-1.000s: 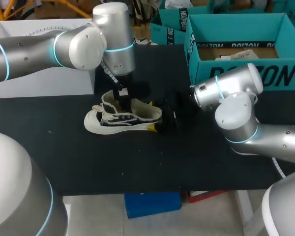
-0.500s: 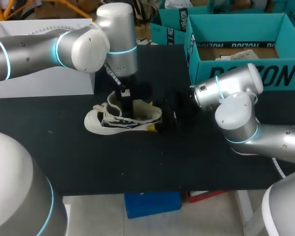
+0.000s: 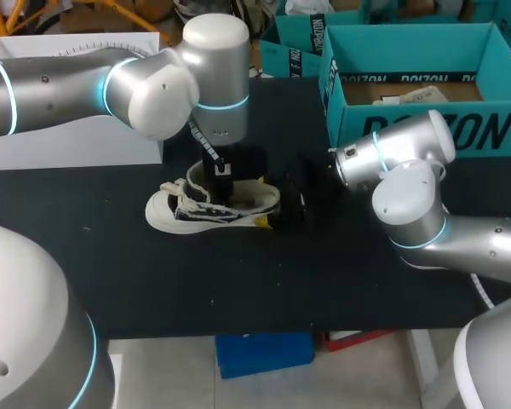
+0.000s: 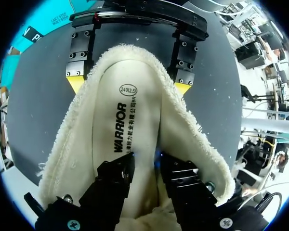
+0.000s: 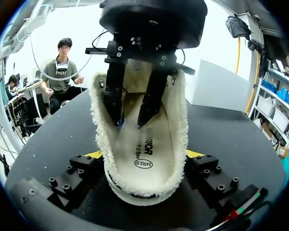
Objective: Take the shoe out of the shoebox, open the shoe tongue, remove and reinsert the insole, then place the shoe into the shoebox
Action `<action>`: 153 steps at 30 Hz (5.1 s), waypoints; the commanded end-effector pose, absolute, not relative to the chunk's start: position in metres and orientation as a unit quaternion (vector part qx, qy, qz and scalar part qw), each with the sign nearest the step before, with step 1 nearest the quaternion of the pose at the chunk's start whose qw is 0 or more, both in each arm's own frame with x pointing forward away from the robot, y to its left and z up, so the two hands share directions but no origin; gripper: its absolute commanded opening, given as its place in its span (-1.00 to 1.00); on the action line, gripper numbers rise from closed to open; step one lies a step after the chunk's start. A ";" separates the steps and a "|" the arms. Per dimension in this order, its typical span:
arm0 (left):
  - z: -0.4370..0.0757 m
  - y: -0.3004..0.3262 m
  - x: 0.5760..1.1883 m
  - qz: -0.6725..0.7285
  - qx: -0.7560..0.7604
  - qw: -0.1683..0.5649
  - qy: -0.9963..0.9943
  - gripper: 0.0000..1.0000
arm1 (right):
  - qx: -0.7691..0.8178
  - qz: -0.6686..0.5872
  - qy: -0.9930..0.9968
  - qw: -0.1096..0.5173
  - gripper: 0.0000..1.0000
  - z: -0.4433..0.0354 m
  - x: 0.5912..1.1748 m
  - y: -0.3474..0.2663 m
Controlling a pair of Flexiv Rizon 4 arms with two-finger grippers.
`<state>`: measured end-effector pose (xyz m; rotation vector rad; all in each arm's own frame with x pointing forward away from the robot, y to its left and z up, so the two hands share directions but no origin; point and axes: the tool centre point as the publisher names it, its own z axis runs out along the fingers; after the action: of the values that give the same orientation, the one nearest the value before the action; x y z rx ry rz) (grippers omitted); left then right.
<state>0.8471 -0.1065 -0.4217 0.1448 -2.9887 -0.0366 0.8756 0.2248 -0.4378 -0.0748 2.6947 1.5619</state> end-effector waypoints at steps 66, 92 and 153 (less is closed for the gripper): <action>-0.448 -0.070 0.835 0.018 0.034 -0.087 -0.995 -1.00 | -0.023 0.500 0.865 0.013 -1.00 -0.438 0.877 0.225; -0.402 -0.083 0.829 0.093 0.048 -0.064 -0.992 -1.00 | -0.023 0.500 0.865 0.013 -1.00 -0.438 0.877 0.225; -0.374 -0.080 0.840 0.168 0.048 -0.066 -0.982 -1.00 | -0.023 0.500 0.865 0.013 -1.00 -0.438 0.877 0.225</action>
<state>0.8441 -0.0848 -0.3779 0.1569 -3.2173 0.5456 0.8753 0.2256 -0.4365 -0.0713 2.6944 1.5597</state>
